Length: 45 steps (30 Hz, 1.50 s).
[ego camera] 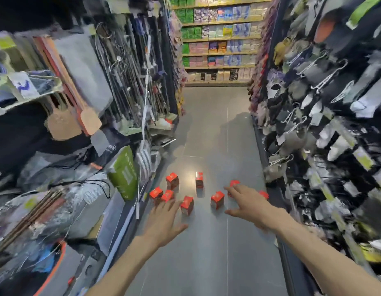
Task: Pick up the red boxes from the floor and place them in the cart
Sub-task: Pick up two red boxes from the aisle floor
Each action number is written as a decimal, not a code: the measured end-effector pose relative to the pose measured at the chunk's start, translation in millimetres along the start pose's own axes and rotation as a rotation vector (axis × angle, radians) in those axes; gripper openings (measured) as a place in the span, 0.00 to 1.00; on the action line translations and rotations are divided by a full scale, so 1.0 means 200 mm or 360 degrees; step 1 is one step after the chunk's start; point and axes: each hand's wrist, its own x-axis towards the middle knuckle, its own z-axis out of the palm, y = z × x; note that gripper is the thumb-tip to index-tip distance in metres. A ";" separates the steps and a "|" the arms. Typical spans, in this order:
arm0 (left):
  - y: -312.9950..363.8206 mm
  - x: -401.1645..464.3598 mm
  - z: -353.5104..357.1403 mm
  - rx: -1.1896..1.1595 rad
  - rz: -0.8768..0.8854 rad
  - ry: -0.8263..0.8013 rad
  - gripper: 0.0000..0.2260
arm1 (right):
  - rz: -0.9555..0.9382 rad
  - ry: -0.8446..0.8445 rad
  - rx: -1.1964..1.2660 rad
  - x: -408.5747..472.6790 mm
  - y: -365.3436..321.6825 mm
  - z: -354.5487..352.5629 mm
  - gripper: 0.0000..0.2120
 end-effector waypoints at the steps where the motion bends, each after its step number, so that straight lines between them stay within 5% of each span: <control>1: -0.03 0.09 0.02 -0.0016 -0.0031 -0.0019 0.37 | -0.0008 -0.0023 -0.0024 0.11 0.03 0.00 0.36; 13: -0.64 1.37 0.46 -0.0274 -0.0240 -0.0176 0.45 | -0.0015 -0.0341 0.0045 1.50 0.48 0.29 0.38; 17: -0.87 1.78 0.68 -0.0295 -0.0305 -0.0253 0.39 | 0.0038 -0.0407 0.0157 1.92 0.68 0.51 0.38; 25: -1.17 2.42 1.50 -0.0473 -0.0484 -0.0337 0.36 | 0.0034 -0.0402 0.0210 2.53 1.14 1.12 0.40; 38: -1.47 3.06 3.51 -0.0409 -0.0849 -0.0359 0.55 | -0.0109 -0.0385 0.0332 2.91 1.79 2.87 0.46; 45: -1.55 3.09 3.77 -0.0469 -0.0971 -0.0260 0.47 | -0.0064 -0.0524 0.0209 2.77 1.87 3.20 0.46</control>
